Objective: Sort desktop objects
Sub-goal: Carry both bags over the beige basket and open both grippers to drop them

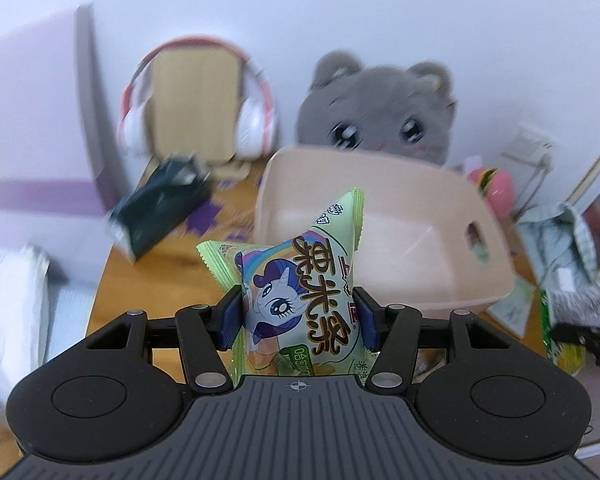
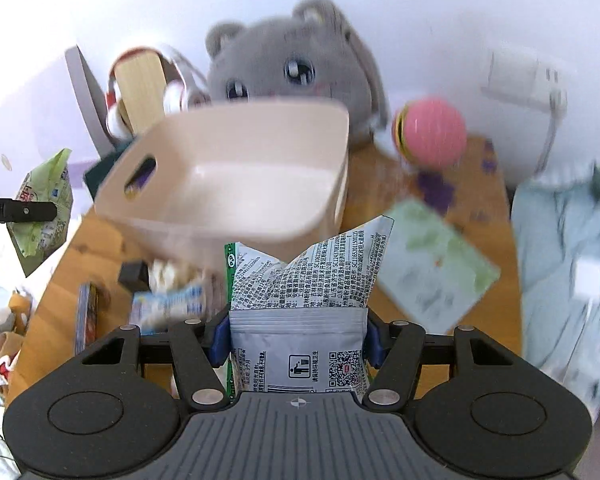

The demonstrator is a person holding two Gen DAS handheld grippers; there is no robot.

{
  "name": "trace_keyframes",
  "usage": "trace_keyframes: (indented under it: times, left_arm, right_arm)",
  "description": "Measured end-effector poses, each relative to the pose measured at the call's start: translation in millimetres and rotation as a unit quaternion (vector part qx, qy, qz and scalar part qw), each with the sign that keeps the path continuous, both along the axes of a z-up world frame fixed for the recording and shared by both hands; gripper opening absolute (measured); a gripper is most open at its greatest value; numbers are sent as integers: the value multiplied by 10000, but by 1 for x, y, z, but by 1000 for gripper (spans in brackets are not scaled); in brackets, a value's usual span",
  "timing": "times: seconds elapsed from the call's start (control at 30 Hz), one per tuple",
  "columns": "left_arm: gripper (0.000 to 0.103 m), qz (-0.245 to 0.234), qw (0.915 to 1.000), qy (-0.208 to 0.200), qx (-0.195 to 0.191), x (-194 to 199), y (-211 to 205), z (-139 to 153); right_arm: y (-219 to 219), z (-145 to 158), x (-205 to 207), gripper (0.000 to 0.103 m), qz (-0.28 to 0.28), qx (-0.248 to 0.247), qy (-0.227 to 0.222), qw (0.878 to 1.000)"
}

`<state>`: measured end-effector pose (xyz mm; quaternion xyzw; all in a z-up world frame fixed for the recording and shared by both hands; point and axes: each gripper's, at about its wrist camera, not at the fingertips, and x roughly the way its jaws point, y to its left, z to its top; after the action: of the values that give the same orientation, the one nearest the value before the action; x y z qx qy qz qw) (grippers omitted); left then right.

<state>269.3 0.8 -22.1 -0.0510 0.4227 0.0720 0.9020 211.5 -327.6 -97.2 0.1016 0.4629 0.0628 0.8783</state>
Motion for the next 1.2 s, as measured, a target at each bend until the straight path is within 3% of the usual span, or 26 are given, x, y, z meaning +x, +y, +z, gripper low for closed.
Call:
trace_keyframes:
  times: [0.27, 0.5, 0.77, 1.0, 1.2]
  left_arm:
    - [58, -501, 9984, -217, 124, 48, -17, 23]
    - [58, -566, 9979, -168, 250, 94, -19, 15]
    - [58, -529, 9968, 167, 570, 130, -24, -19]
    - [59, -445, 9949, 716, 550, 150, -17, -60]
    - [64, -472, 9936, 936, 421, 150, -17, -79]
  right_arm:
    - [1, 44, 51, 58, 81, -140, -587, 9981]
    - [10, 56, 100, 58, 0, -7, -743, 9972]
    - [28, 15, 141, 58, -3, -73, -275, 9996]
    - [42, -21, 163, 58, 12, -208, 240, 9995]
    - [59, -45, 167, 71, 190, -445, 613, 9969]
